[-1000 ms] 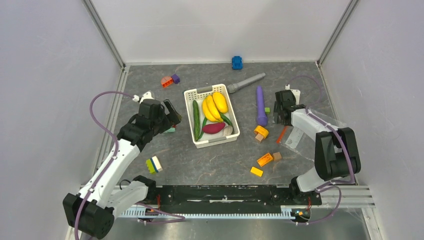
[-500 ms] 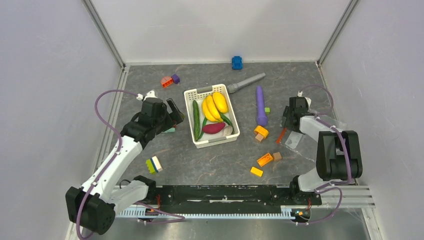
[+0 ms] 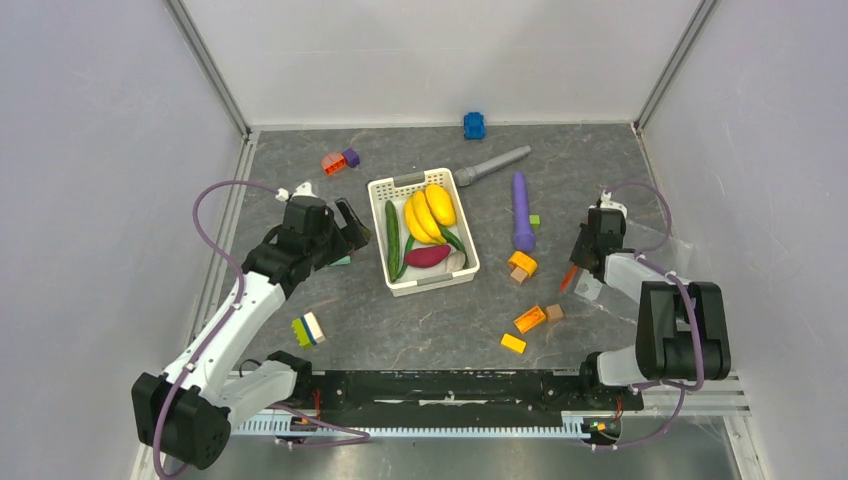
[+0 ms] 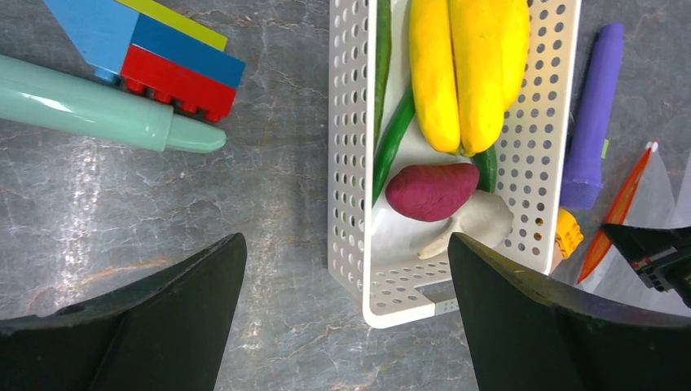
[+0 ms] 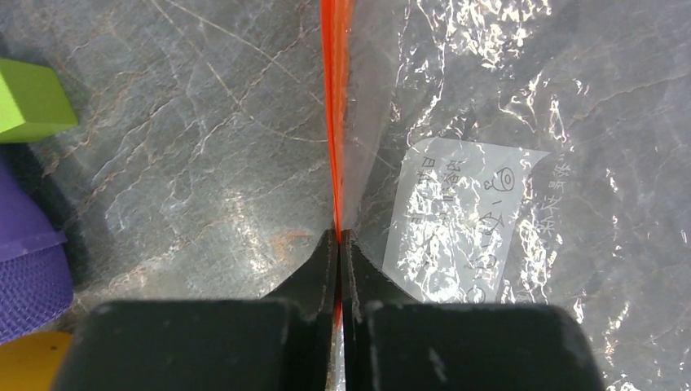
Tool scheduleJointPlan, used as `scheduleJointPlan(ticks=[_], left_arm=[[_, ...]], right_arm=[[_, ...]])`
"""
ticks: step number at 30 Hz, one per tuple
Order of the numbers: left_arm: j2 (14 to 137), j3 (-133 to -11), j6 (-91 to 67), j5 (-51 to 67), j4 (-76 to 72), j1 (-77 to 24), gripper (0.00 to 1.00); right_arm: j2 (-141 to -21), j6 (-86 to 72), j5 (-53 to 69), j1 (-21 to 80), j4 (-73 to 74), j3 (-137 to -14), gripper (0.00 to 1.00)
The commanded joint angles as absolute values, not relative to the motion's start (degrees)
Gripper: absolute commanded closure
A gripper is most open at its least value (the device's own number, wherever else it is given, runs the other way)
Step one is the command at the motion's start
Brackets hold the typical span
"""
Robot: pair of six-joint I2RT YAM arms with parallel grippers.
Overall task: Place the food in the zip-top bag and seal the zipper
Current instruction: Pick up the zipper food storage bag at the center of the board.
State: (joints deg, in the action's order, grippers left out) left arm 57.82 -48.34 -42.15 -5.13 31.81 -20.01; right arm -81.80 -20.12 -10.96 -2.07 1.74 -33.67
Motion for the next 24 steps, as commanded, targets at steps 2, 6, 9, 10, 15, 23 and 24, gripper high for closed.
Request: scheduleJointPlan(ticks=[2, 6, 9, 10, 15, 23, 24], left_arm=[[56.85, -48.0, -40.9, -0.85, 28.49, -20.06, 0.0], [55.6, -48.38, -39.51, 2.99, 27.42, -20.21, 0.0], [54.95, -48.2, -38.26, 6.82, 24.99, -20.5, 0.0], [54.97, -48.02, -38.11, 9.08, 23.55, -20.69, 0.0], [57.0, -47.24, -38.95, 20.79, 12.31, -23.95, 0.0], [63.95, -51.48, -40.85, 20.84, 5.19, -34.88, 0.0], [64.8, -51.51, -41.91, 20.76, 3.59, -36.0, 0.0]], right_arm=[[-76.38, -17.3, -5.62, -2.32, -0.99, -32.96, 1.0], [-69.72, -15.88, -0.42, -2.29, -0.19, -33.43, 1.0], [-65.11, -14.8, 7.47, -2.12, 1.16, -34.11, 1.0], [-63.65, -14.1, 10.38, -1.82, 1.78, -34.54, 1.0], [-57.85, -12.33, 20.72, 2.85, 5.62, -36.63, 1.0], [-50.34, -13.36, 29.74, 13.33, 7.81, -35.79, 1.0], [-49.68, -14.07, 29.39, 14.65, 7.13, -35.54, 1.0]])
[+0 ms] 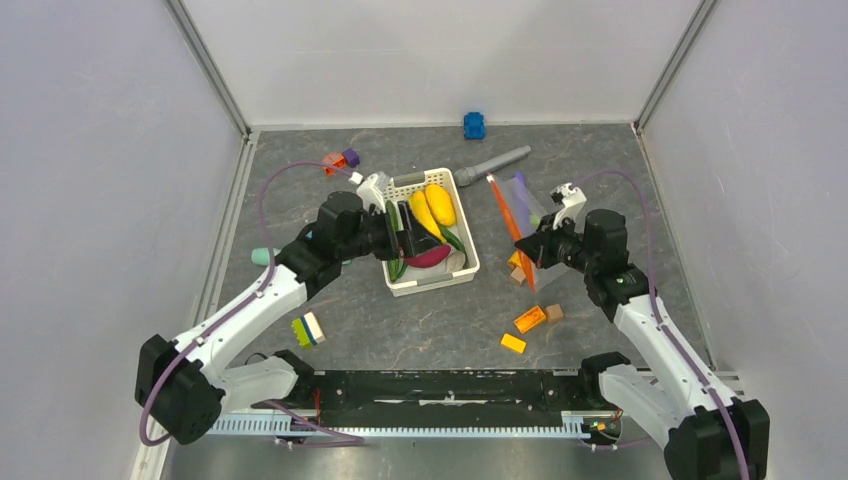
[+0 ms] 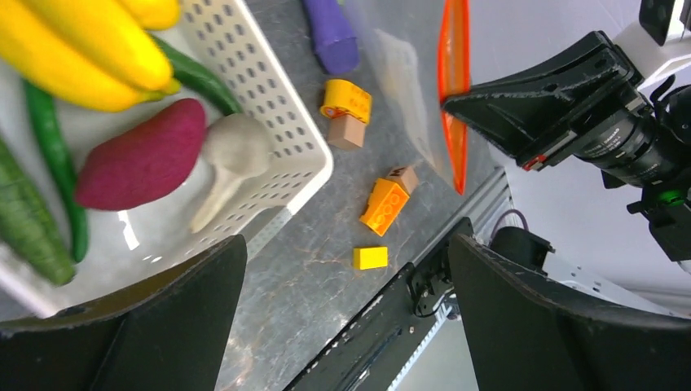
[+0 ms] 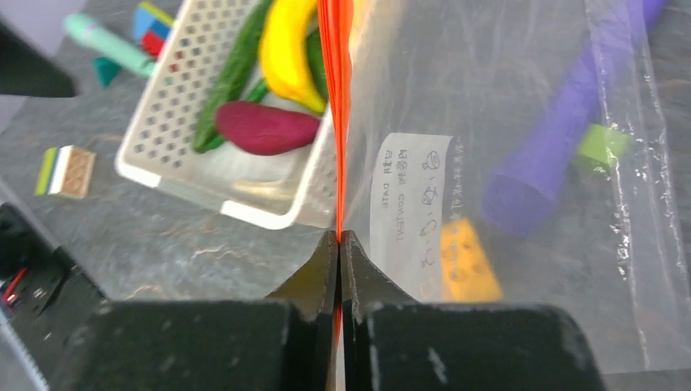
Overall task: Place the food in the zip-top bag and seal the zipper
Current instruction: Pick up the zipper food storage bag at the center of the board.
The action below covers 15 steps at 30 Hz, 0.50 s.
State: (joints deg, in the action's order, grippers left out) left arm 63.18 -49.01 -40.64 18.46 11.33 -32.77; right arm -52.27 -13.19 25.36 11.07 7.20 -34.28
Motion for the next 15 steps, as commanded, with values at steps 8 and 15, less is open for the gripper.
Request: scheduleJointPlan(ticks=[8, 15], left_arm=[[71.57, -52.67, -49.22, 16.28, -6.96, -42.09, 0.0], [80.11, -57.73, -50.1, 11.16, -8.1, -44.7, 0.0]], right_arm=[[-49.72, -18.01, 27.26, 20.15, 1.44, -33.73, 1.0], [-50.59, -20.16, 27.2, 22.1, -2.07, -33.96, 1.0]])
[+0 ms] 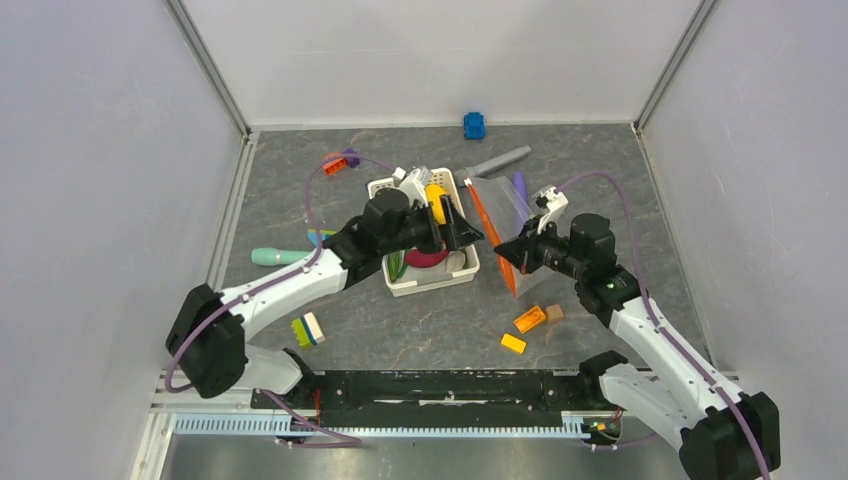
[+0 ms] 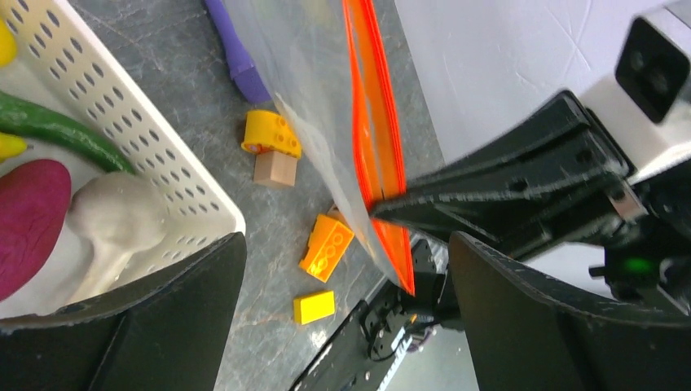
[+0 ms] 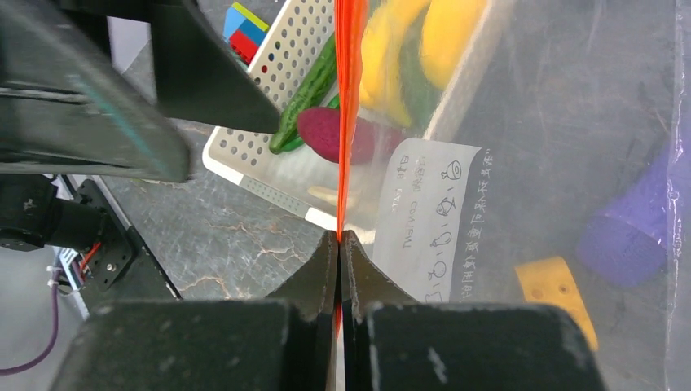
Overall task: Place the food in the zip-top bag and seal the zipper
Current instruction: Pick up the zipper food storage bag at the center of the board, then open the zipper of the food storage bag.
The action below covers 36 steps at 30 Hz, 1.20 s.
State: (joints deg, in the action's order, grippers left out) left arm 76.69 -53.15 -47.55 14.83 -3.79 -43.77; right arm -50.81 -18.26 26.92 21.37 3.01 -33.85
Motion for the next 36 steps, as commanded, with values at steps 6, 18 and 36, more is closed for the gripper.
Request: scheduleJointPlan(ticks=[6, 18, 36], left_arm=[[85.47, -60.59, -50.8, 12.43, -8.08, -44.82, 0.07], [88.9, -62.73, -51.44, 10.29, -7.82, -44.91, 0.27], [90.36, -65.24, -50.8, 12.92, -4.31, -45.09, 0.98]], right_arm=[[-50.17, -21.86, 28.55, 22.63, -4.26, -32.76, 1.0], [-50.49, -21.16, 30.75, 22.94, -4.91, -33.78, 1.0], [-52.04, -14.42, 26.58, 23.24, -1.87, -35.19, 0.7]])
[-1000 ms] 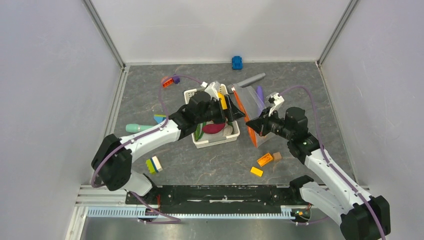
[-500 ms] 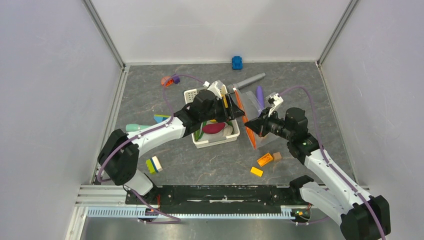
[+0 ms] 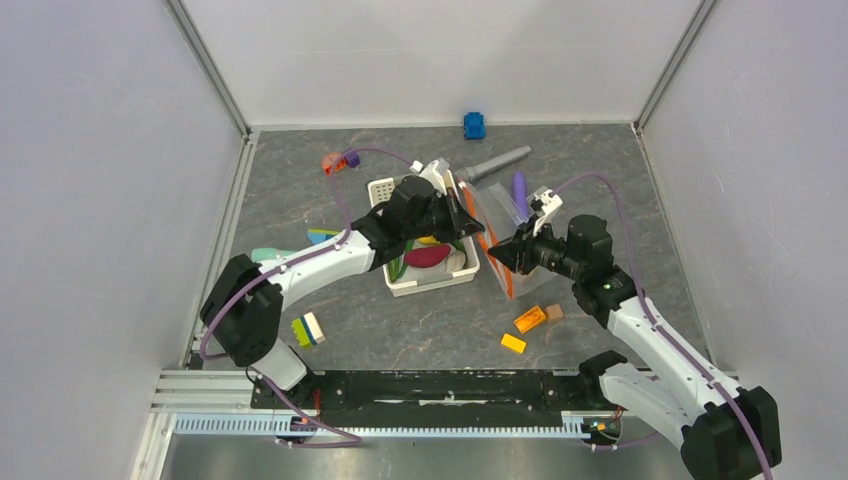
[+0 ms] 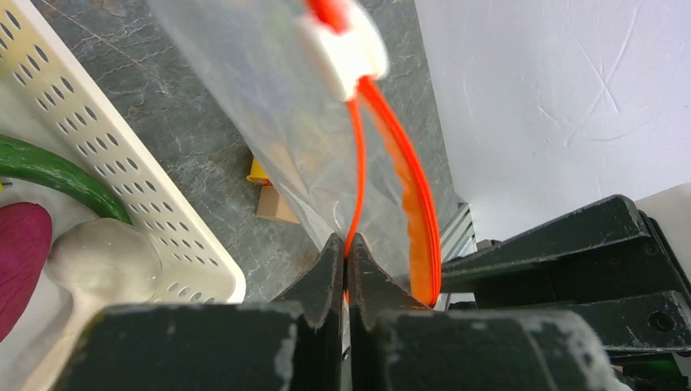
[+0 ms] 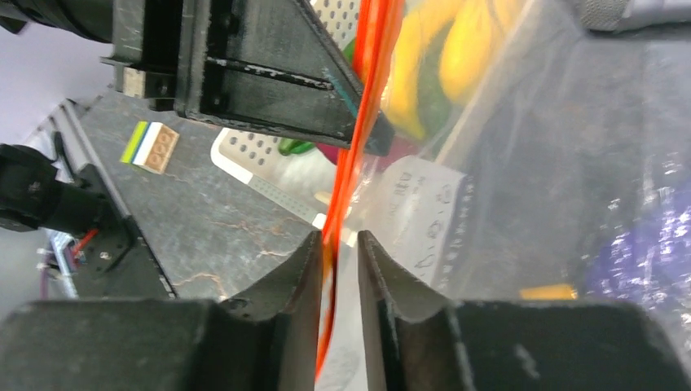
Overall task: Place the food in the zip-top bag and seal the zipper
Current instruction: Open the zipper of the food storage bag.
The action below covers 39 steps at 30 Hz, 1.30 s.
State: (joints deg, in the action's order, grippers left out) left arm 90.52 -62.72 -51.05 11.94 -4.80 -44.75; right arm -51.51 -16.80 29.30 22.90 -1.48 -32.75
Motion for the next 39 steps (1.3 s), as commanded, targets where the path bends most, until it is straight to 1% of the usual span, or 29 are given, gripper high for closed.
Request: scheduleJointPlan(ticks=[1, 3, 5, 8, 12, 16, 17, 19, 21, 22, 24, 28, 31, 34, 39], left_arm=[[90.2, -65.01, -50.76, 12.92, -4.31, -45.09, 0.98], [89.58, -64.69, -50.78, 12.9, -4.15, -45.31, 0.98], [89.2, -64.52, -50.82, 13.0, -3.87, -45.68, 0.98], [88.77, -64.73, -50.05, 12.7, -3.16, -46.52, 0.98], [88.67, -65.11, -49.75, 12.11, -1.36, -46.85, 0.98], [88.07, -65.19, -49.34, 11.31, -0.31, -46.85, 0.98], [88.0, -65.41, -49.11, 10.76, 1.71, -46.85, 0.98], [88.1, -66.12, -48.38, 9.76, 3.98, -46.85, 0.98], [88.07, -66.47, -47.67, 8.87, 5.54, -46.85, 0.98], [88.1, -66.61, -47.27, 8.44, 6.22, -46.85, 0.98], [88.2, -67.21, -46.28, 6.76, 8.36, -46.85, 0.98], [90.44, -72.63, -43.23, 0.4, 18.23, -46.85, 0.98], [93.2, -77.97, -40.77, -4.57, 25.92, -46.85, 0.98], [95.51, -81.54, -38.78, -6.09, 29.96, -46.85, 0.98], [97.85, -85.67, -36.32, -5.71, 31.76, -46.85, 0.98]], right_arm=[[-52.3, -13.92, 25.54, 23.29, -1.53, -35.53, 0.65], [-52.95, -13.21, 23.31, 23.29, -0.68, -36.48, 0.53], [-53.66, -12.22, 20.38, 23.57, -0.55, -37.42, 0.47], [-55.0, -10.28, 15.21, 24.77, -0.18, -38.85, 0.42], [-56.3, -8.35, 9.49, 25.98, 1.76, -40.44, 0.42], [-56.69, -6.92, 2.42, 27.3, 4.96, -40.69, 0.47], [-56.81, -6.74, 0.78, 27.55, 5.92, -40.63, 0.5], [-57.03, -6.13, -1.37, 28.02, 7.46, -40.47, 0.59], [-56.98, -5.88, -2.35, 28.3, 8.46, -40.02, 0.74], [-56.87, -5.99, -3.99, 28.39, 9.24, -40.06, 0.84], [-56.61, -6.55, -8.65, 28.39, 10.97, -40.74, 1.0], [-56.33, -6.14, -17.71, 28.37, 15.97, -45.08, 1.0], [-57.37, -5.24, -22.58, 28.35, 22.54, -51.26, 1.0], [-59.3, -4.37, -26.71, 28.39, 30.59, -59.0, 1.0], [-61.95, -3.1, -29.54, 28.41, 41.6, -70.77, 1.0]])
